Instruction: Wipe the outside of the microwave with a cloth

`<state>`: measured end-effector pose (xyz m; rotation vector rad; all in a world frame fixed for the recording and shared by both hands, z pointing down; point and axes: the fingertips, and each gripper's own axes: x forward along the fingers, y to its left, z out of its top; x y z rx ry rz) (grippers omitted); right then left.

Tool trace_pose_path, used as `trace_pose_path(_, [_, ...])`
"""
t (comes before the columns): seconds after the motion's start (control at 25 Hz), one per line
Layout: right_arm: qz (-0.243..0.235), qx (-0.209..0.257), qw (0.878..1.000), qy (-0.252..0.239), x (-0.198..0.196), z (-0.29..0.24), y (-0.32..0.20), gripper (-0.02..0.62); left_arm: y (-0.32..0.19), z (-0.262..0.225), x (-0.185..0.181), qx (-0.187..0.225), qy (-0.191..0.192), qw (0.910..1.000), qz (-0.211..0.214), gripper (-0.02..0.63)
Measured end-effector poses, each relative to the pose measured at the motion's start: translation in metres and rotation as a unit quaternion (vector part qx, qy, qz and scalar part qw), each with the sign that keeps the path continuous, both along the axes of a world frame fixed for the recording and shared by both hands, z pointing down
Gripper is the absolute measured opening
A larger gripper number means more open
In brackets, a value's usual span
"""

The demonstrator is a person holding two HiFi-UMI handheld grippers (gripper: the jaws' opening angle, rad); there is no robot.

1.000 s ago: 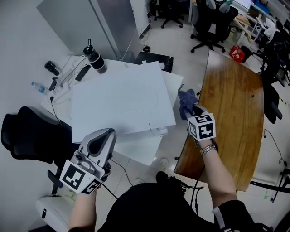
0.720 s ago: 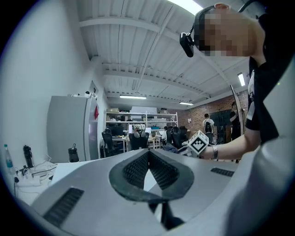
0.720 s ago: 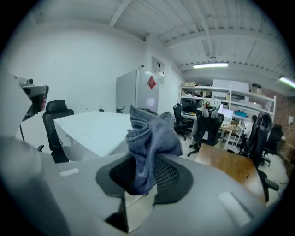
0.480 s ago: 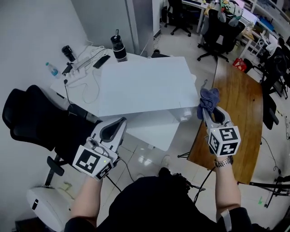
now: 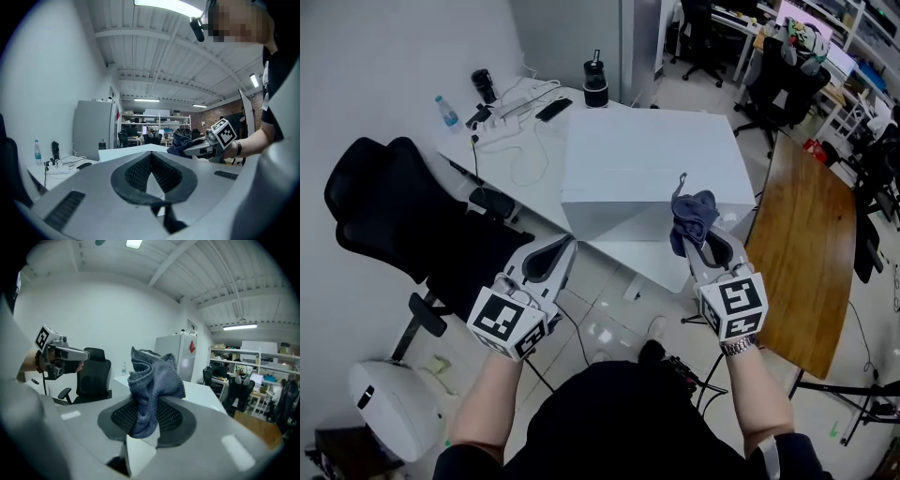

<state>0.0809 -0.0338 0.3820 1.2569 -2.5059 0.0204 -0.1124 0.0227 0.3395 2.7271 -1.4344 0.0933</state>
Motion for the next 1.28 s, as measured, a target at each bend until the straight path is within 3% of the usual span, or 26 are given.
trace_pose_path(0.28, [-0.081, -0.003, 0.997, 0.004, -0.097, 0.029, 0.027, 0.097, 0.030, 0.008, -0.048, -0.008, 0.001, 0.9992, -0.039, 0.005])
trace_pose_path(0.6, [-0.146, -0.001, 0.989, 0.010, -0.179, 0.067, 0.037, 0.097, 0.051, 0.012, -0.091, -0.014, -0.004, 0.9965, -0.082, 0.005])
trace_pose_path(0.96, [-0.168, -0.006, 0.985, 0.031, -0.228, 0.114, 0.014, 0.097, 0.058, 0.017, -0.123, -0.024, -0.013, 0.9930, -0.115, 0.005])
trace_pose_path(1.28, [-0.148, -0.023, 0.988, 0.047, -0.243, 0.146, -0.016, 0.097, 0.058, 0.019, -0.129, -0.029, -0.027, 0.9921, -0.119, 0.005])
